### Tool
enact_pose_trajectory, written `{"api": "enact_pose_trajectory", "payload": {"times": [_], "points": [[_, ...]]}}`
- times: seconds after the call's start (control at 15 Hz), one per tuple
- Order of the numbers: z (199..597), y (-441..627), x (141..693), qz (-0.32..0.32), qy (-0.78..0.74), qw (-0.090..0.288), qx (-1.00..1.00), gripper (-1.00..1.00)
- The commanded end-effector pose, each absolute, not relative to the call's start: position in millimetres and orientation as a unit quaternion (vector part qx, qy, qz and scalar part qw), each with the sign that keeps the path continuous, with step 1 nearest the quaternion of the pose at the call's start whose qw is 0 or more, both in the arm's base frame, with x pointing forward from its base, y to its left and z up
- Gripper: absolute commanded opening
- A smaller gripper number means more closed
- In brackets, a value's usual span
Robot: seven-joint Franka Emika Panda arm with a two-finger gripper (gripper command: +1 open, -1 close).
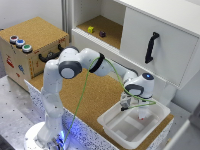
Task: Place the pink object inside the box
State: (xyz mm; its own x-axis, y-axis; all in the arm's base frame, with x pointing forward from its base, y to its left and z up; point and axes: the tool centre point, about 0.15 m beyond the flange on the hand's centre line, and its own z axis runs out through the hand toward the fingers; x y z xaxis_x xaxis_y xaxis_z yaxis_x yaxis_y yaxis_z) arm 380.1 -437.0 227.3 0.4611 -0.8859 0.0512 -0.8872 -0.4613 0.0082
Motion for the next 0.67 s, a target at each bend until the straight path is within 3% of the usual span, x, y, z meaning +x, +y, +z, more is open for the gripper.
{"api": "enact_pose_trajectory", "payload": {"times": [0.0,0.13,0.27,0.6], "points": [[219.7,-440.8,370.5,0.027,-0.548,0.013,0.836,1.00],[220.4,-436.9,364.2,0.031,-0.563,0.017,0.826,1.00],[219.7,-428.7,364.2,0.033,-0.559,-0.005,0.829,1.00],[261.6,-406.1,396.7,0.061,-0.512,-0.003,0.857,1.00]]}}
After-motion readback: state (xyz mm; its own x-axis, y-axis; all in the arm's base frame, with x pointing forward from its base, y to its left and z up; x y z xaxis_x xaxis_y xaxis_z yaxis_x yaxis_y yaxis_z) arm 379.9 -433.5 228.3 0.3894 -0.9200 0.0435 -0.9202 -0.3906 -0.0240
